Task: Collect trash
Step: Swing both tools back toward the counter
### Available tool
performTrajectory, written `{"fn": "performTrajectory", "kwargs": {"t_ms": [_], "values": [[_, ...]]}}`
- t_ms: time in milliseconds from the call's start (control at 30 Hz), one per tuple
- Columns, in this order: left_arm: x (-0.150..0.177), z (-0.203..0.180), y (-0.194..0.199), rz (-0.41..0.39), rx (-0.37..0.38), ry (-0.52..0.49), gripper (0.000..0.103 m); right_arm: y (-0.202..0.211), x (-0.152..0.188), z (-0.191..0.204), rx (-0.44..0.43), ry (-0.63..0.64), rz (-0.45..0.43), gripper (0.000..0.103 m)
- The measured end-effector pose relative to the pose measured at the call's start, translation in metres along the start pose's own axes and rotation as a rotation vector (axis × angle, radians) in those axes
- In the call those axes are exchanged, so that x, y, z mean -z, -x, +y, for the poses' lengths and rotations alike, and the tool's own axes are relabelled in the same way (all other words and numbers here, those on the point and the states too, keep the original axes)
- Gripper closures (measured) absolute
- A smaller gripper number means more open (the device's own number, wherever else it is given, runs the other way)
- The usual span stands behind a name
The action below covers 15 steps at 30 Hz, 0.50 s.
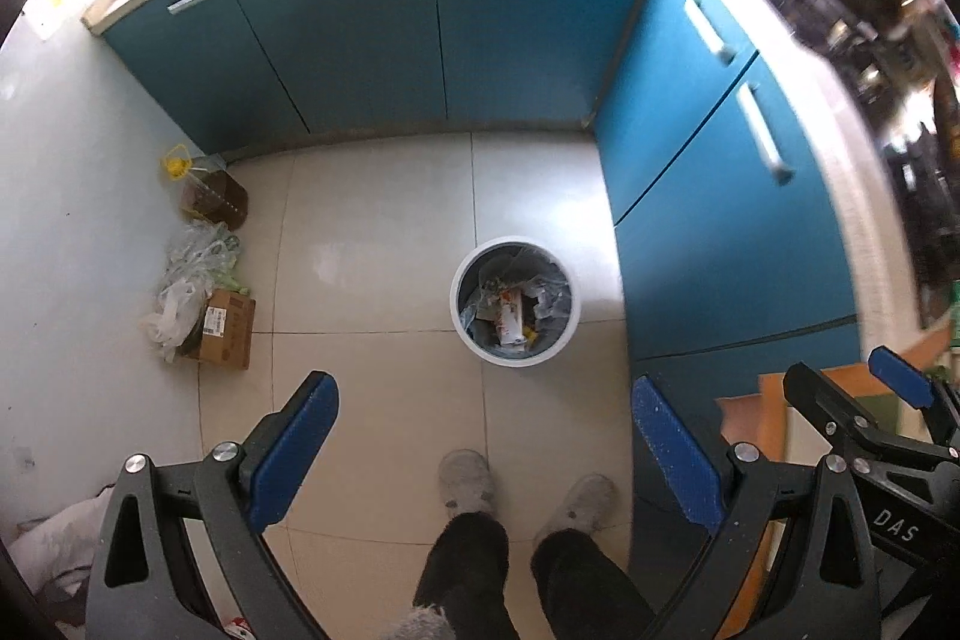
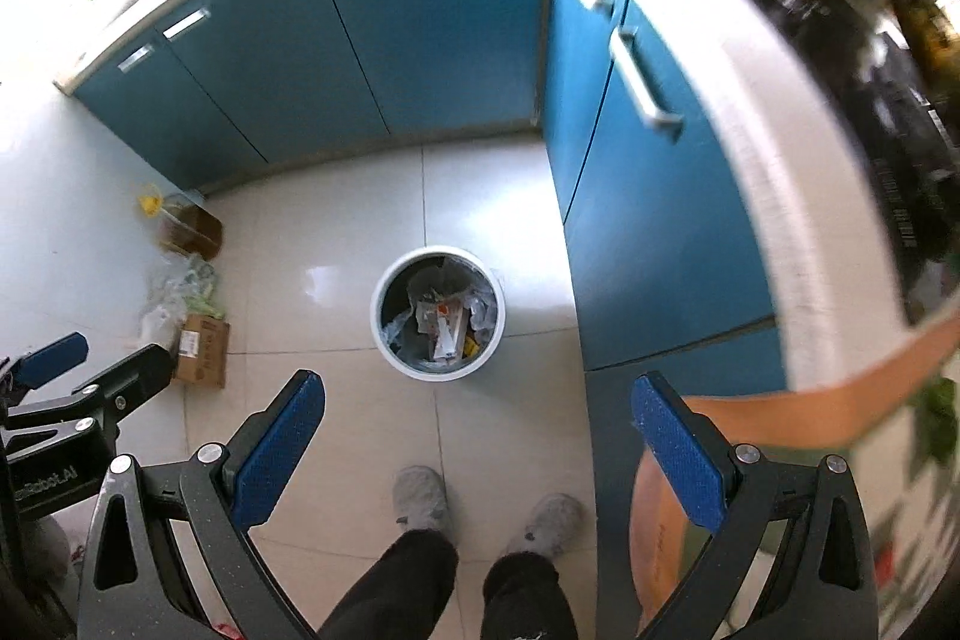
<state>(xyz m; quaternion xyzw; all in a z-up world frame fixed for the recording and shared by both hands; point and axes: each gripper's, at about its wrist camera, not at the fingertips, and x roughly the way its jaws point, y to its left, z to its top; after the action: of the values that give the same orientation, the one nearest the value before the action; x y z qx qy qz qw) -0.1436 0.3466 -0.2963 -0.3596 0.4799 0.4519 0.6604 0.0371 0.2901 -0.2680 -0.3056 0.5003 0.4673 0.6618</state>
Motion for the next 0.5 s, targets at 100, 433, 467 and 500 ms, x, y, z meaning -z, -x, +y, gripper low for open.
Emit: {"fn": "performTrajectory", "kwargs": {"t_ms": [100, 433, 467, 500], "values": [[0.005, -0.004, 0.034, -0.048, -0.022, -0.018, 0.003, 0.044, 0.006, -0.002, -0.041, -0.011, -0.028, 0.0], [0.005, -0.027, 0.105, -0.192, -0.13, -0.05, 0.003, 0.108, 0.02, -0.05, -0.234, -0.212, -0.105, 0.0], [0.004, -0.034, 0.109, -0.204, -0.134, -0.059, 0.003, 0.113, 0.024, -0.065, -0.227, -0.261, -0.111, 0.0], [0.002, -0.045, 0.11, -0.209, -0.134, -0.072, 0.003, 0.116, 0.027, -0.075, -0.222, -0.287, -0.115, 0.0]]}}
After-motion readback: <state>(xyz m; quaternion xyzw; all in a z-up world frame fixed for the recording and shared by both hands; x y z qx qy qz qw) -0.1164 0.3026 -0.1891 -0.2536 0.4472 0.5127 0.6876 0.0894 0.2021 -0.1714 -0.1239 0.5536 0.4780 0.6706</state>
